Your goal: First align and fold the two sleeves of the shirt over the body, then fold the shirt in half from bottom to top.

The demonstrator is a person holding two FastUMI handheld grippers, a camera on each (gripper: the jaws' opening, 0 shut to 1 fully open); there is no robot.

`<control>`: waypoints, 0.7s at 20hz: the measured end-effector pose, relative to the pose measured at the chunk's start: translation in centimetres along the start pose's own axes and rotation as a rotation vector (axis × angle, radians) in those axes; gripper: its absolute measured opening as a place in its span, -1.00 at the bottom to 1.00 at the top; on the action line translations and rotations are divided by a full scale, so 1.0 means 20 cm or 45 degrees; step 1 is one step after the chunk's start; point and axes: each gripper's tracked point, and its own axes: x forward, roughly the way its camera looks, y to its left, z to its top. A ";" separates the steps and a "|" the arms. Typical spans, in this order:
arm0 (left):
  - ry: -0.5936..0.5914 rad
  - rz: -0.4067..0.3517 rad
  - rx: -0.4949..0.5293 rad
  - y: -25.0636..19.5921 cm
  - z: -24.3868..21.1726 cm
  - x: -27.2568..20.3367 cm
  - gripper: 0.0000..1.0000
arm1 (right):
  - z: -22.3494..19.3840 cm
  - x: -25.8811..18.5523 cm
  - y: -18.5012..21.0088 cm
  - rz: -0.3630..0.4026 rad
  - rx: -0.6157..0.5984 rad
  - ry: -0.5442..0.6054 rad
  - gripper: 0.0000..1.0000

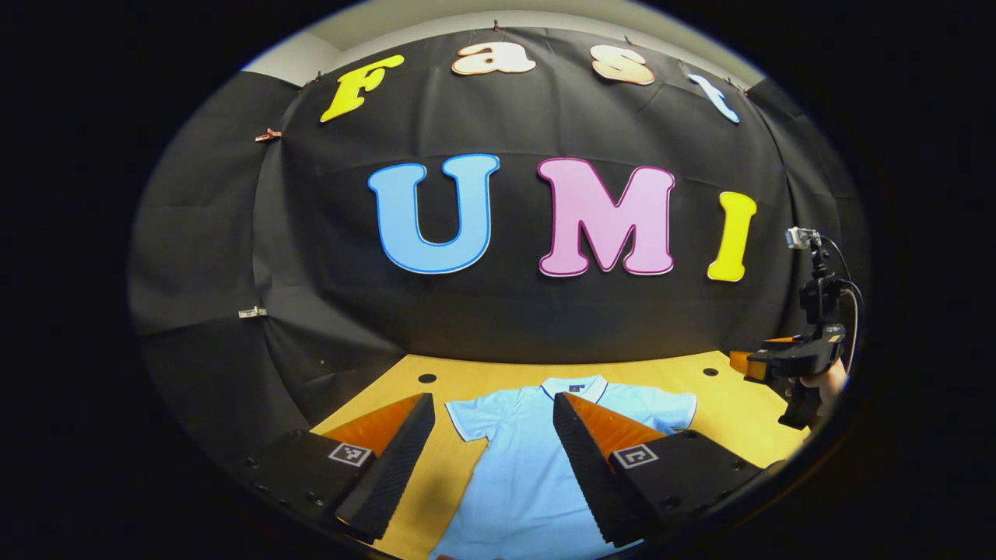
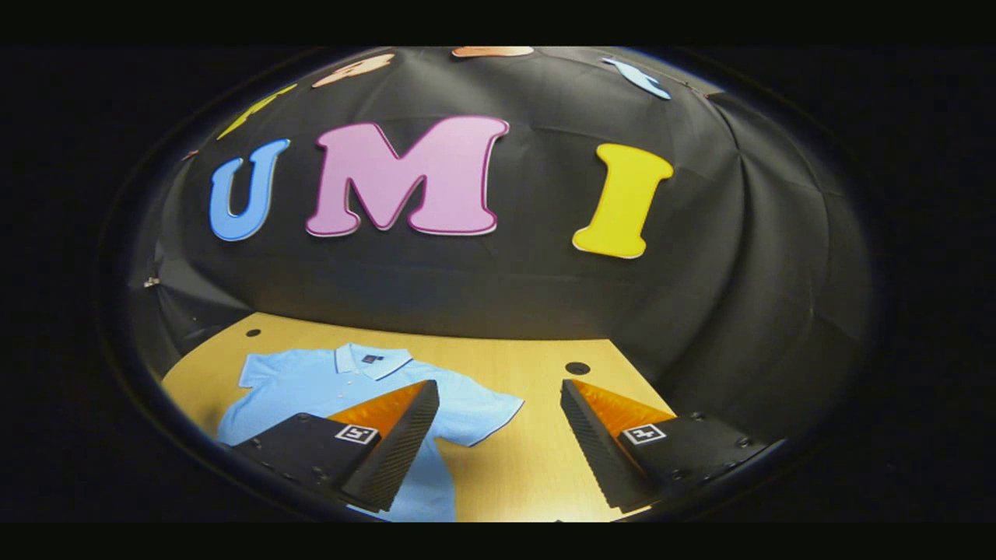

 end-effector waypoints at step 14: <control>0.144 0.035 -0.037 -0.04 -0.13 0.26 0.93 | -0.64 0.89 -0.08 -0.062 -0.017 0.465 0.94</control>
